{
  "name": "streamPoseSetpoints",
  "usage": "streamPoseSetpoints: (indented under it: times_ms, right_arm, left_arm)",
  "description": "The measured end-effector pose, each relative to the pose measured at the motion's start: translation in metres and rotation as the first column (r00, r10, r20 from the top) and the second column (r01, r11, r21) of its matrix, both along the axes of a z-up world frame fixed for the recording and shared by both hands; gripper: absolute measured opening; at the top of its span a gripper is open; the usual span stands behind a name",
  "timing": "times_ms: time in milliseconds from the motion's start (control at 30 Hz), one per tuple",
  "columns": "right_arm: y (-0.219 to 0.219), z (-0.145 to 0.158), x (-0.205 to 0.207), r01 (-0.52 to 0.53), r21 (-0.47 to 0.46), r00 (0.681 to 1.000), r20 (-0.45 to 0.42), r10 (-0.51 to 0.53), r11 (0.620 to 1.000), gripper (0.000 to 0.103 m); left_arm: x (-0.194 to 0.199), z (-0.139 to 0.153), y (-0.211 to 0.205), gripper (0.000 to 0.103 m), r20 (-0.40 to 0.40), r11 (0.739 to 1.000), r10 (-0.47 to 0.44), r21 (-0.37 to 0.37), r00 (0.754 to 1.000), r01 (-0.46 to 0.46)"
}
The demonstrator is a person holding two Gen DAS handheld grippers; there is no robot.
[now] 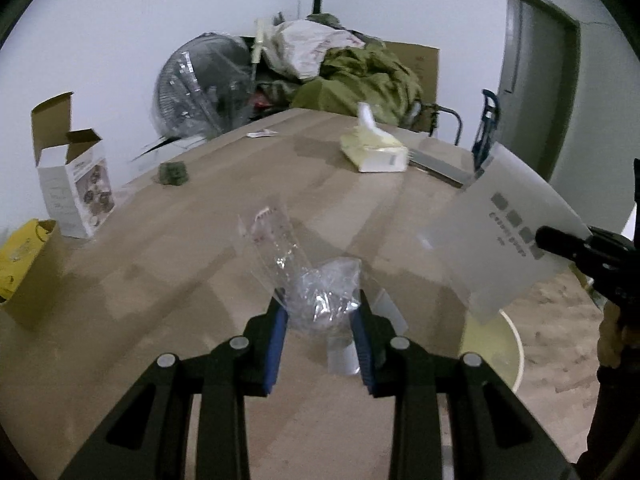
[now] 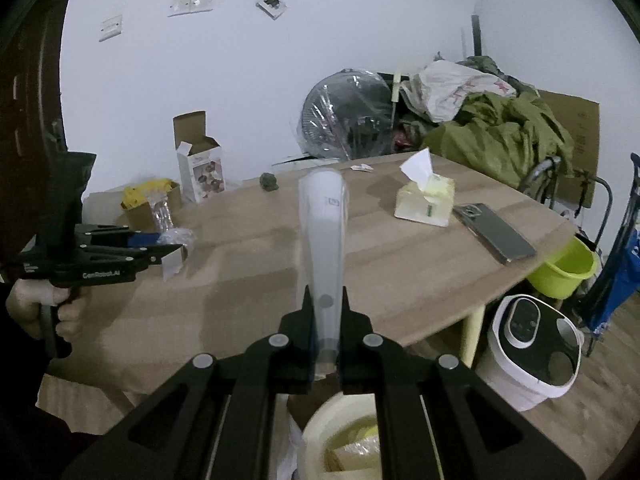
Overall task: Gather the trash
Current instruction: 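Carry the paper sheet and plastic bag over the cream bucket with both tools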
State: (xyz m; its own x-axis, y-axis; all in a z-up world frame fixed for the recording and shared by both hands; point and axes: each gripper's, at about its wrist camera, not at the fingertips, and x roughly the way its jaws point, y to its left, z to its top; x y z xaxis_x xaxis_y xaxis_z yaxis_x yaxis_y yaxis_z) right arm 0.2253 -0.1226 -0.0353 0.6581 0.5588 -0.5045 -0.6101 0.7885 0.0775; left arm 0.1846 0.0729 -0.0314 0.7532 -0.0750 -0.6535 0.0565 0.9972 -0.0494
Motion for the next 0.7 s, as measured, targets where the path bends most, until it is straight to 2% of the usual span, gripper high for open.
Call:
streamPoseSetpoints:
  times_ms: [233, 433, 700]
  right_arm:
    - [-0.036, -0.003, -0.021, 0.07, -0.004, 0.997, 0.021, -0.07, 0.998, 0.007]
    - [-0.072, -0.013, -0.036, 0.152, -0.025, 0.988, 0.029, -0.152, 0.988, 0.007]
    - [-0.116, -0.048, -0.036, 0.248, -0.072, 0.967, -0.036, -0.251, 0.966, 0.007]
  left_arm:
    - [-0.011, -0.002, -0.036, 0.031, 0.019, 0.997, -0.075, -0.008, 0.997, 0.076]
    - [-0.016, -0.011, -0.079, 0.031, 0.019, 0.984, -0.179, -0.006, 0.984, 0.179]
    - [-0.006, -0.033, -0.118, 0.031, -0.033, 0.968, -0.253, -0.017, 0.967, 0.252]
